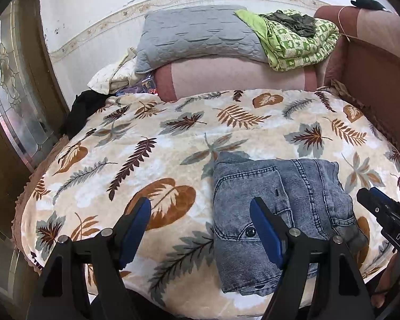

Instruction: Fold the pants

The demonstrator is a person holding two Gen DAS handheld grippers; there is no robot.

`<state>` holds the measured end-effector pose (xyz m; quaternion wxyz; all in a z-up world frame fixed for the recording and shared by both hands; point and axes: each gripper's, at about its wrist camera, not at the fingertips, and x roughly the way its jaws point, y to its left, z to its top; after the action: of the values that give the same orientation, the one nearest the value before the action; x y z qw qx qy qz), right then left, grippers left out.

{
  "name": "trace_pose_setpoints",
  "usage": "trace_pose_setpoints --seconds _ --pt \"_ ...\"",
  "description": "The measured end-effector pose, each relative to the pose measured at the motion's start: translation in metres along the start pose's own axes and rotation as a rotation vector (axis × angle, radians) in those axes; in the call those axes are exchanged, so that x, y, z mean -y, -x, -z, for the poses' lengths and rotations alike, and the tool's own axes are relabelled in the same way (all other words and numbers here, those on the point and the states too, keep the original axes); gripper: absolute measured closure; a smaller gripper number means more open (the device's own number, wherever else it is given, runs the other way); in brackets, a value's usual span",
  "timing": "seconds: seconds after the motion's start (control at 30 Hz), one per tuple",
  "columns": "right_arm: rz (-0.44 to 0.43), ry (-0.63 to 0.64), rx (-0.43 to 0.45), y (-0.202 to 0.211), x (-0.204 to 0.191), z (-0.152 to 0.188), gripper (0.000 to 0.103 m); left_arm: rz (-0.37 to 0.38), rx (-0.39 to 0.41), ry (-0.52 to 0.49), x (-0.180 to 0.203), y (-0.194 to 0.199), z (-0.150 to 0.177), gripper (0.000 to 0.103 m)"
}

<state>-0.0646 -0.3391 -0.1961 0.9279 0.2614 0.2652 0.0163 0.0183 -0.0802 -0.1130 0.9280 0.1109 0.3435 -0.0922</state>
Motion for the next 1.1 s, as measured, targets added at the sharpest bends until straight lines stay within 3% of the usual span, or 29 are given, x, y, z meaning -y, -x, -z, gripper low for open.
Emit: trace_pose_setpoints --seconds 1.1 --pt "0.021 0.03 -0.054 -0.012 -0.011 0.005 0.037 -0.015 -0.089 0.008 -0.006 -0.026 0.011 0.026"
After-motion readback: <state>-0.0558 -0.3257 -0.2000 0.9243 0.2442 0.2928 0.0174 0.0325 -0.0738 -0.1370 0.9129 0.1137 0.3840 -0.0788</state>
